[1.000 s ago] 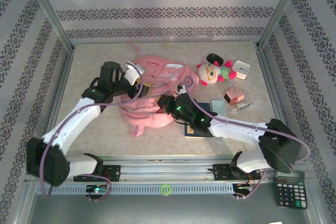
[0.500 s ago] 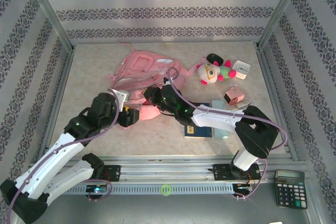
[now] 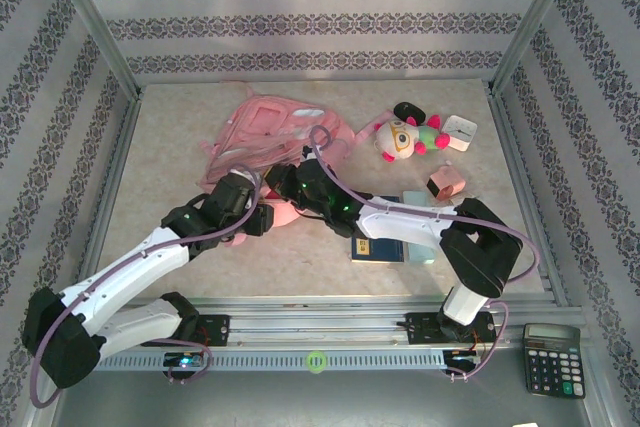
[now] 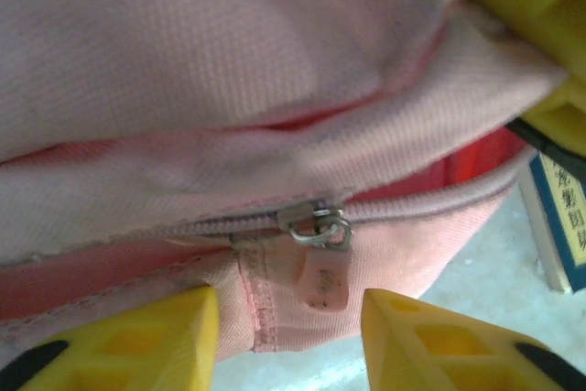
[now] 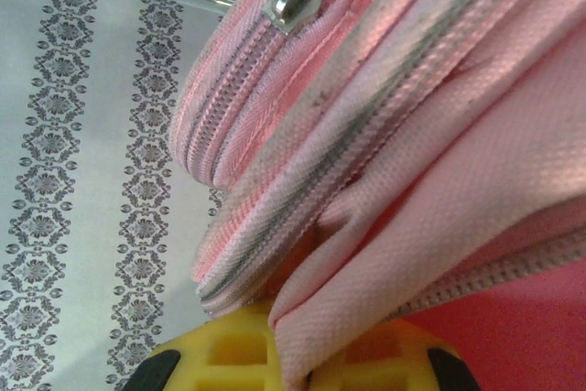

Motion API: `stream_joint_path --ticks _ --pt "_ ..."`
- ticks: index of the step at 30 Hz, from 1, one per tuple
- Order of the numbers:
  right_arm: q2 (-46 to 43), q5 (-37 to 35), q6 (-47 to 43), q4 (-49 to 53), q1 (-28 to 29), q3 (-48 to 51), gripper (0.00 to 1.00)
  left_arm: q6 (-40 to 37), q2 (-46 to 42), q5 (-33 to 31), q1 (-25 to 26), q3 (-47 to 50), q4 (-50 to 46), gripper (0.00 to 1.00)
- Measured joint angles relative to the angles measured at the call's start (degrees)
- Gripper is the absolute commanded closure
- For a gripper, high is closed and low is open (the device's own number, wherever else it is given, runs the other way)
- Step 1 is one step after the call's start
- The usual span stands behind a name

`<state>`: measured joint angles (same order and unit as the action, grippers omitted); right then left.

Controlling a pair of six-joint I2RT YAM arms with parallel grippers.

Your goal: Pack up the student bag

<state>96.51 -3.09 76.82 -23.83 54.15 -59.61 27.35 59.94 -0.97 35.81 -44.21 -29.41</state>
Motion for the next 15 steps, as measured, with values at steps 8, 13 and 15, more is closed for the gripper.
stream_joint_path --ticks 8,13,15 --pt "0.20 0.44 -0.13 0.68 0.00 -0.46 1.00 1.29 0.28 -2.10 0.13 -0.17 0.72 1.00" --pt "0.20 1.53 -1.01 1.68 -0.07 -0.59 1.00 0.79 -2.60 -2.71 0.13 -0.17 -0.90 1.00" --pt "-0.04 2.86 -1.95 2.03 -0.42 -0.63 1.00 -0.04 -4.22 -2.64 0.09 -0.17 -2.12 1.00"
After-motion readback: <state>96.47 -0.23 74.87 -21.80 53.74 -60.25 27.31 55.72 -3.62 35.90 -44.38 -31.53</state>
